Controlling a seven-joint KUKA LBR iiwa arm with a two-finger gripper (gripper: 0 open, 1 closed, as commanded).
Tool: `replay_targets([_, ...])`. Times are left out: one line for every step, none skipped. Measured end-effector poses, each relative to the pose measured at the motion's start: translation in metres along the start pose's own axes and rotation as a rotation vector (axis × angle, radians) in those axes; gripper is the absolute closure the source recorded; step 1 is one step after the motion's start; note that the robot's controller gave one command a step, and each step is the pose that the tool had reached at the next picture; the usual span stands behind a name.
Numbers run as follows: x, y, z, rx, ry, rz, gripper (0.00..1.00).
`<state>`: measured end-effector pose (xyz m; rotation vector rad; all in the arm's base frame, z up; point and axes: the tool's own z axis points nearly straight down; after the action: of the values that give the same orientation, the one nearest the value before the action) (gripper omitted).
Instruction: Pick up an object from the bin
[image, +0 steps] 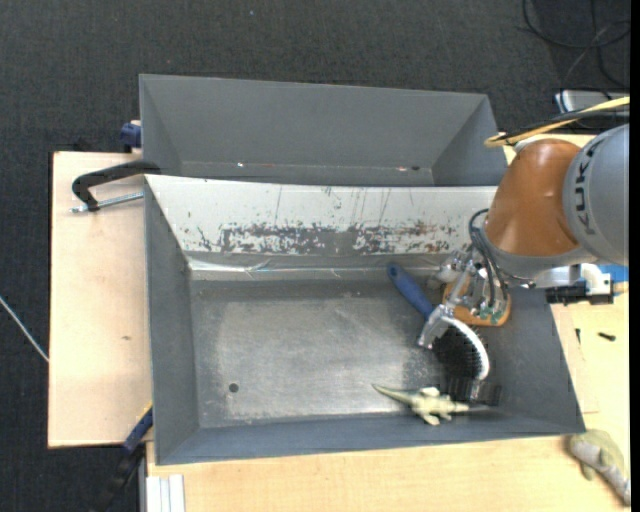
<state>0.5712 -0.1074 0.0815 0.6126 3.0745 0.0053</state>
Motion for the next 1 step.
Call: replay_targets([-0.0001, -0.0005, 0.0000, 0.000, 0.000, 0.002, 1.00])
